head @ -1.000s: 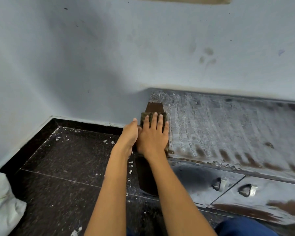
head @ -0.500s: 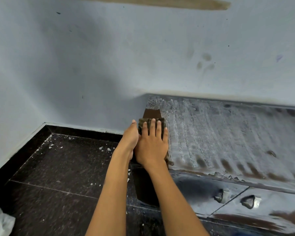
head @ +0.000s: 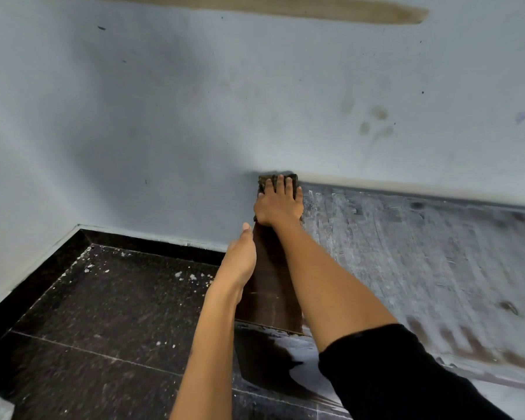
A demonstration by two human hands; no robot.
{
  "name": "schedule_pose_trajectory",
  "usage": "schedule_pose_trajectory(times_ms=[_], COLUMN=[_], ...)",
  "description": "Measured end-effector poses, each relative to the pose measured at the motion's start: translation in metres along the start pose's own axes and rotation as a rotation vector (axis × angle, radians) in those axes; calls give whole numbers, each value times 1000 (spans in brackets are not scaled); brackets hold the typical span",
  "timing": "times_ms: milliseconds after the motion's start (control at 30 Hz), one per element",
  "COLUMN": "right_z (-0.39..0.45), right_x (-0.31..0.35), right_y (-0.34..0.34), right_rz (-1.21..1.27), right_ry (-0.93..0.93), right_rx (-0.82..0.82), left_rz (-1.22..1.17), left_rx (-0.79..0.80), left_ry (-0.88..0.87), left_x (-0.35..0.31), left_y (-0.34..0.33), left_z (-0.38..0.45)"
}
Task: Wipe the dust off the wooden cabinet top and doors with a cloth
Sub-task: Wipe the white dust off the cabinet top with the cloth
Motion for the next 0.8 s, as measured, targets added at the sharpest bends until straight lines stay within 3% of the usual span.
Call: schedule_pose_trajectory(times_ms=[267,567,800], right_z=[0,6,7], right_x=[-15,-9,-27], right_y=[12,4,11], right_rz=[11,3,-28], right_ry=[-159,6,-183], right_rx=[12,-15,-53], left_rz=[231,173,209], left_rx=[63,9,-13], left_ry=[-129,-84,-89], left_x=[1,-2,-4], left_y=[-5,-1,-5], left_z=[-14,-10,-9])
Point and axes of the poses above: each hand's wrist, its own z-axis towards the middle knuckle, its own y-axis out of the back of the hand, x = y × z, the point moved 2 cm from there along z, towards the middle knuckle, and after that the axes turned 2 degrees about z, right-handed, at the moved point
